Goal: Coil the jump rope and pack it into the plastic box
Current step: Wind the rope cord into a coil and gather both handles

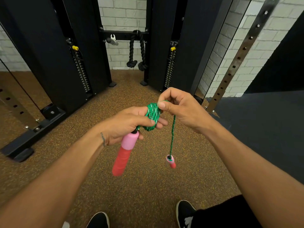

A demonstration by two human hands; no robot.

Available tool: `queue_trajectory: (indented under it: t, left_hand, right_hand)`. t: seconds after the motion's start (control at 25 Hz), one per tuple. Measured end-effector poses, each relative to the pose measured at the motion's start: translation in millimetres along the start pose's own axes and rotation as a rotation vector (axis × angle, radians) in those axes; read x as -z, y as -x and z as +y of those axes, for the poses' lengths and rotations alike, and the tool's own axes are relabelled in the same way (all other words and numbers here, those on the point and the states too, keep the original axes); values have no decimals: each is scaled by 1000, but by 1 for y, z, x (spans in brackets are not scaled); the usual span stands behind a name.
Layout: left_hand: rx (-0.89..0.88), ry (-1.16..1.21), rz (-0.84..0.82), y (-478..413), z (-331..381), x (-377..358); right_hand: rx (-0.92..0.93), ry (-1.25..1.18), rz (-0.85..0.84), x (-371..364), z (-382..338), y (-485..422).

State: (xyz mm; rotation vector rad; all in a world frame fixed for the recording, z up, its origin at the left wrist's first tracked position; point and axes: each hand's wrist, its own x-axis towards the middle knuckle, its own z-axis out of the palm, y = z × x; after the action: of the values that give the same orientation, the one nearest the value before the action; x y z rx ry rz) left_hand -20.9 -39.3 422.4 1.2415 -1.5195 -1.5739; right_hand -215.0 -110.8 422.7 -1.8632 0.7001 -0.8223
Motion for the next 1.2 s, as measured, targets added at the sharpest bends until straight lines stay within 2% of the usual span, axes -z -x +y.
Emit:
queue_trajectory:
  t: [0.36, 0.6, 0.76, 1.0, 1.2]
  left_hand:
    - [-20, 211, -140, 2, -1, -5]
    - [-52, 351, -160, -1, -4, -3]
    - [-89, 408, -169, -2, -5, -4]
    - [-94, 420, -201, -2, -3, -5]
    - [-155, 489, -66, -3, -2, -4]
  right_hand:
    - [-129, -290, -41, 1, 7, -2]
    - [-242, -501, -42, -8, 12, -4]
    - [-253, -571, -39, -11, 11, -5]
    - [-287, -592, -40, -18, 10, -6]
    - [-311, -508, -40, -19, 24, -8]
